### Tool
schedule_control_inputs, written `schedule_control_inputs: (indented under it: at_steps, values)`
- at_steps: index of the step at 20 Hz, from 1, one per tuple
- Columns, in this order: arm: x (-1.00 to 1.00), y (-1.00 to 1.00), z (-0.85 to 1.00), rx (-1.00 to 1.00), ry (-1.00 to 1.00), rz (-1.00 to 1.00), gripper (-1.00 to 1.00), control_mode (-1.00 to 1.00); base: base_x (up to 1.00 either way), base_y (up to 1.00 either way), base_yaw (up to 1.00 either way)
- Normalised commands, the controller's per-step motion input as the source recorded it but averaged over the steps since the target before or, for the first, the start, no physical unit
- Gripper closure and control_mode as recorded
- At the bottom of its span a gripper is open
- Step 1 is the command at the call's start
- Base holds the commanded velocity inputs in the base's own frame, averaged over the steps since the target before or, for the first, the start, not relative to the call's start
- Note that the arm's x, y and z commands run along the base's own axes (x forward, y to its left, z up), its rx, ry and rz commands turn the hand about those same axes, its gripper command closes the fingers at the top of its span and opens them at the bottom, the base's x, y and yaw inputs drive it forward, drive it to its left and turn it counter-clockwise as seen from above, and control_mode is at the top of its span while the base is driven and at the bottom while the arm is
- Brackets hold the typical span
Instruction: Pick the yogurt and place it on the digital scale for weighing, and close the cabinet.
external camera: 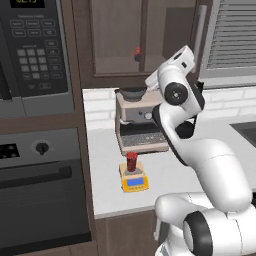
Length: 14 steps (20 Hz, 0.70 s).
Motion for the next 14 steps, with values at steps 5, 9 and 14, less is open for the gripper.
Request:
schedule_control_inputs:
  at_steps: [5,9,14]
  values:
    - [0.67,-0.15,-0.16,0.03,0.0,0.0,-1.0,-1.0,0.0,0.0,0.0]
    - [0.6,-0.21,-0.17,0.03,0.0,0.0,-1.0,-1.0,0.0,0.0,0.0]
    - [0.64,-0.19,-0.27,0.02,0.0,0.0,-1.0,-1.0,0.0,0.0,0.0]
